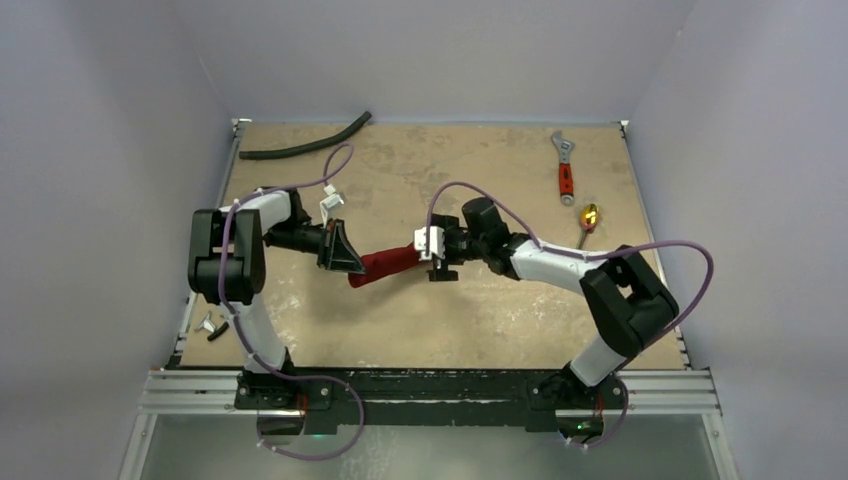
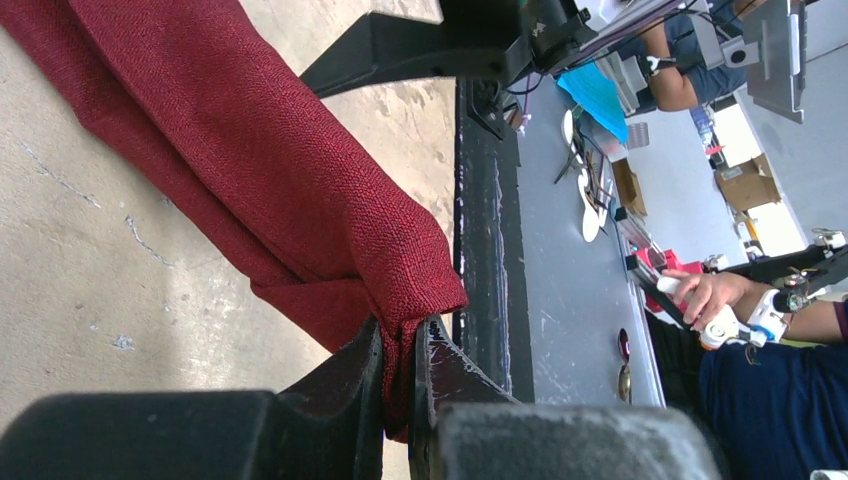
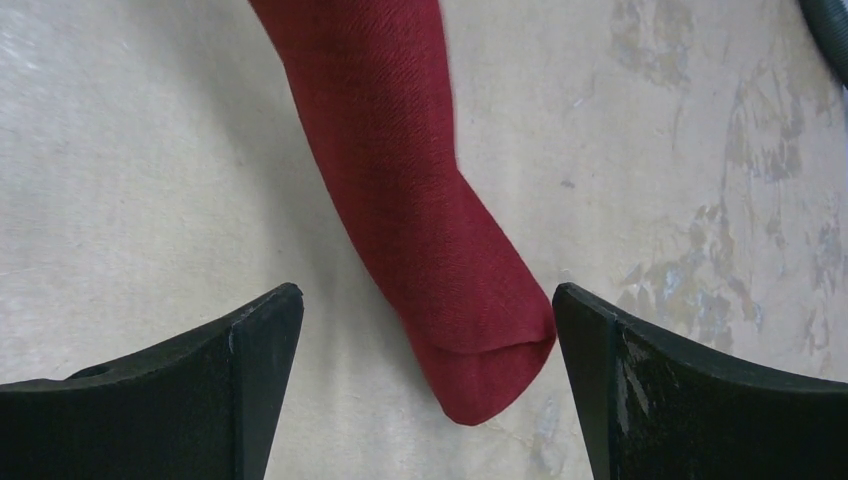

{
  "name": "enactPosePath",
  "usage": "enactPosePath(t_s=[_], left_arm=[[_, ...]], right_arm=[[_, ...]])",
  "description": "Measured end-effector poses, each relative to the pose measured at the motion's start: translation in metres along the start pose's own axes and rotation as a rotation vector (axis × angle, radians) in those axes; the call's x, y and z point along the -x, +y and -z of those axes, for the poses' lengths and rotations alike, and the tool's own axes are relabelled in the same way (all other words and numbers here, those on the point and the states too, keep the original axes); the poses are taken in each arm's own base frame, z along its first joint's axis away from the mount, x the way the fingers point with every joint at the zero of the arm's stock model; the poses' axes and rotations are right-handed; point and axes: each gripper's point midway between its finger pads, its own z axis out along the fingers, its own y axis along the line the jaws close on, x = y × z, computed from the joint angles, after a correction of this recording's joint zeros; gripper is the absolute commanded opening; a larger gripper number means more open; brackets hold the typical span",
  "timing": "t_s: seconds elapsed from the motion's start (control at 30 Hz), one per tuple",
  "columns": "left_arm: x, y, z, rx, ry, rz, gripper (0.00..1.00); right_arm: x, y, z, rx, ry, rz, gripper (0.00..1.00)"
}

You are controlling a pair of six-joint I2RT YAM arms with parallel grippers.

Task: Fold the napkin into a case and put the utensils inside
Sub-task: Pick up the smaller rectangle-folded napkin from the center of the board, then turn over the smaller rectangle folded napkin at the center of the board.

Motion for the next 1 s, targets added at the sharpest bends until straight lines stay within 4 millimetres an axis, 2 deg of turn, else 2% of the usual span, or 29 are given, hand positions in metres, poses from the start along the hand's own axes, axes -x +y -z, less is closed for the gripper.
enactPosePath(t_s=[0.2,0.27,0.3,0.37,0.4,0.43,0.47,0.5,0.63,0.73,0.83,0.93,1.0], left_arm=[[0.001,-0.003,0.001,0.007,0.011,-0.023,0.00],[0.002,-0.004,0.002,0.009,0.013,-0.032,0.00],[0.003,-0.004,0.002,0.010,0.014,-0.036,0.00],[0.004,-0.005,0.002,0.012,0.014,-0.041,0.00],[0.004,-0.006,0.002,0.013,0.014,-0.046,0.00],[0.005,-0.006,0.002,0.014,0.014,-0.049,0.00],[0.007,-0.007,0.003,0.015,0.014,-0.055,0.00],[0.009,-0.008,0.003,0.018,0.014,-0.064,0.00],[0.021,-0.014,0.006,0.033,0.020,-0.113,0.00],[0.031,-0.022,0.009,0.050,0.028,-0.170,0.00],[0.038,-0.030,0.011,0.062,0.031,-0.207,0.00],[0.036,-0.032,0.012,0.072,0.046,-0.210,0.00],[0.029,-0.033,0.013,0.079,0.065,-0.202,0.00]], right_arm=[[-0.024,0.008,-0.020,-0.062,0.040,0.045,0.93],[-0.027,0.004,-0.028,-0.075,0.034,0.055,0.86],[-0.029,0.001,-0.031,-0.081,0.032,0.059,0.78],[-0.031,-0.004,-0.039,-0.085,0.030,0.068,0.46],[-0.032,-0.007,-0.043,-0.086,0.031,0.072,0.27],[-0.032,-0.011,-0.047,-0.088,0.030,0.070,0.14],[-0.030,-0.015,-0.050,-0.087,0.028,0.065,0.06],[-0.028,-0.018,-0.051,-0.088,0.026,0.063,0.03],[-0.014,-0.020,-0.041,-0.078,0.016,0.022,0.00],[0.003,-0.009,-0.024,-0.008,0.016,-0.022,0.00],[0.028,0.004,-0.012,0.131,0.001,-0.083,0.00],[0.047,0.026,-0.001,0.292,-0.019,-0.167,0.00],[0.047,0.047,0.002,0.397,-0.018,-0.242,0.01]])
